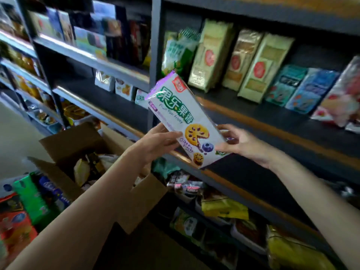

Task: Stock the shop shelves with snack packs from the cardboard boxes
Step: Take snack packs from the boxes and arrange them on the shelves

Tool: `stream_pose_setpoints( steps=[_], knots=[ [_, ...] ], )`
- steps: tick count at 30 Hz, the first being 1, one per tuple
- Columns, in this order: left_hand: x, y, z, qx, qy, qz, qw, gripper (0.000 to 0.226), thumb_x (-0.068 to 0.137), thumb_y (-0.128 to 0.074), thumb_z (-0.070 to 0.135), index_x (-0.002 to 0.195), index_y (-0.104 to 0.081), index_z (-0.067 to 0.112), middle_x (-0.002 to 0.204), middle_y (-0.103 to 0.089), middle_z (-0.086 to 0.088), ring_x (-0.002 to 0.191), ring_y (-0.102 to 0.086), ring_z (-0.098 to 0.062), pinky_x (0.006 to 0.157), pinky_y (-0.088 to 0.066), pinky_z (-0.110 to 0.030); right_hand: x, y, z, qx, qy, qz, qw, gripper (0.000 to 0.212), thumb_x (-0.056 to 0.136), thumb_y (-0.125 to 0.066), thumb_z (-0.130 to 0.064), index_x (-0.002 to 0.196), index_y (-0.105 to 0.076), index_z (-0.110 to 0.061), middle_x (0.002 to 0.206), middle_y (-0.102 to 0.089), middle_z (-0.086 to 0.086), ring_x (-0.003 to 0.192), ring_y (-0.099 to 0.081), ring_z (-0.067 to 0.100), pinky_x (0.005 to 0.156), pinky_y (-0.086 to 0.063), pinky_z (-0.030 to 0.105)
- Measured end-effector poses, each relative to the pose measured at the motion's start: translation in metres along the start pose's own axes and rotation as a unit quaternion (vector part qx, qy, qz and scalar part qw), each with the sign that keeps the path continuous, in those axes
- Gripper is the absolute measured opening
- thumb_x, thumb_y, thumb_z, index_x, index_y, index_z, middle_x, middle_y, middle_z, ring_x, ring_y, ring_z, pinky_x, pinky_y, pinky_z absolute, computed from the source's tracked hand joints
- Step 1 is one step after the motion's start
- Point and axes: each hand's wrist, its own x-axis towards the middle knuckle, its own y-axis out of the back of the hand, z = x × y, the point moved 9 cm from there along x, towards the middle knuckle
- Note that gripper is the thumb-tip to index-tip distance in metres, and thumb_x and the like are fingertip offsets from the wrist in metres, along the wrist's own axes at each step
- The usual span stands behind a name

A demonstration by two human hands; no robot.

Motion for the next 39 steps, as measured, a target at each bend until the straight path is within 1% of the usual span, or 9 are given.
stream_pose_setpoints(
  steps=[4, 7, 11, 15, 18, 21, 24, 27, 39],
  knots=[
    [-0.005, -0.067, -0.007, 0.064, 0.002, -0.054, 0.996, 0.035, 0.086, -0.058, 0.0, 0.118, -0.053, 0.015, 0.111, -0.067, -0.001, 0.103, -0.063, -0.018, 0.087, -0.053, -0.028, -0.045, 0.033, 0.007, -0.077, -0.002, 0.081, 0.994, 0.056, 0.076, -0.076, -0.022, 0.123, -0.046, -0.023, 0.116, -0.059, -0.004, 0.101, -0.057, 0.013, 0.087, -0.045, 0.028],
    [-0.007, -0.081, -0.028, 0.104, 0.042, -0.066, 0.991, 0.03, 0.087, -0.058, 0.002, 0.115, -0.054, 0.013, 0.107, -0.068, 0.001, 0.098, -0.065, -0.016, 0.083, -0.055, -0.027, -0.061, 0.04, 0.032, -0.062, -0.04, 0.112, 0.991, 0.047, 0.074, -0.078, -0.025, 0.108, -0.046, -0.031, 0.107, -0.06, -0.009, 0.096, -0.057, 0.012, 0.087, -0.047, 0.032],
    [-0.004, -0.045, -0.054, 0.204, 0.131, -0.022, 0.97, 0.023, 0.089, -0.06, 0.012, 0.11, -0.059, 0.005, 0.107, -0.067, -0.011, 0.086, -0.065, -0.019, 0.088, -0.053, -0.032, -0.047, 0.018, 0.06, 0.02, -0.087, 0.087, 0.992, 0.028, 0.075, -0.077, -0.024, 0.099, -0.066, -0.015, 0.098, -0.072, 0.005, 0.087, -0.069, 0.02, 0.086, -0.054, 0.04],
    [0.014, 0.024, -0.063, 0.299, 0.168, 0.07, 0.937, 0.045, 0.084, -0.063, 0.007, 0.125, -0.046, 0.001, 0.111, -0.063, -0.015, 0.078, -0.064, -0.018, 0.057, -0.054, -0.026, -0.001, -0.012, 0.086, -0.096, -0.124, 0.083, 0.984, 0.033, 0.08, -0.073, -0.026, 0.109, -0.063, -0.013, 0.1, -0.071, 0.005, 0.087, -0.068, 0.023, 0.077, -0.055, 0.037],
    [0.036, 0.054, -0.073, 0.356, 0.174, 0.063, 0.916, 0.005, 0.092, -0.051, 0.008, 0.094, -0.056, 0.008, 0.083, -0.06, -0.004, 0.064, -0.054, -0.011, 0.046, -0.044, -0.017, 0.037, -0.023, 0.107, -0.244, -0.137, 0.134, 0.951, 0.047, 0.086, -0.066, -0.029, 0.129, -0.052, -0.019, 0.121, -0.061, 0.003, 0.106, -0.06, 0.023, 0.083, -0.05, 0.032],
    [0.075, 0.091, -0.088, 0.412, 0.118, 0.087, 0.899, 0.021, 0.083, -0.06, 0.008, 0.064, -0.05, 0.013, 0.064, -0.049, -0.003, 0.069, -0.051, -0.025, 0.051, -0.042, -0.016, 0.077, -0.025, 0.129, -0.351, -0.117, 0.201, 0.907, 0.052, 0.092, -0.057, -0.025, 0.14, -0.039, -0.027, 0.135, -0.047, 0.002, 0.119, -0.047, 0.026, 0.088, -0.043, 0.034],
    [0.098, 0.098, -0.092, 0.52, 0.067, 0.102, 0.845, 0.017, 0.091, -0.049, 0.011, 0.084, -0.06, 0.0, 0.084, -0.058, -0.013, 0.086, -0.055, -0.028, 0.071, -0.04, -0.03, 0.108, -0.018, 0.138, -0.392, -0.066, 0.271, 0.877, 0.05, 0.092, -0.056, -0.019, 0.139, -0.041, -0.025, 0.135, -0.046, 0.004, 0.118, -0.046, 0.029, 0.089, -0.042, 0.038],
    [0.125, 0.082, -0.093, 0.551, 0.005, 0.079, 0.831, 0.023, 0.091, -0.046, 0.01, 0.104, -0.064, 0.006, 0.107, -0.065, -0.013, 0.1, -0.059, -0.032, 0.08, -0.045, -0.033, 0.143, -0.01, 0.161, -0.399, -0.071, 0.3, 0.864, 0.051, 0.091, -0.057, -0.016, 0.139, -0.042, -0.02, 0.135, -0.046, 0.01, 0.12, -0.043, 0.034, 0.092, -0.041, 0.044],
    [0.225, 0.067, -0.122, 0.583, -0.184, 0.068, 0.788, 0.024, 0.085, -0.051, 0.003, 0.103, -0.066, 0.007, 0.107, -0.065, -0.014, 0.101, -0.058, -0.033, 0.084, -0.042, -0.034, 0.258, 0.052, 0.265, -0.45, -0.096, 0.262, 0.848, 0.045, 0.096, -0.046, -0.021, 0.14, -0.038, -0.018, 0.14, -0.044, 0.014, 0.129, -0.038, 0.036, 0.111, -0.021, 0.046]
  ],
)
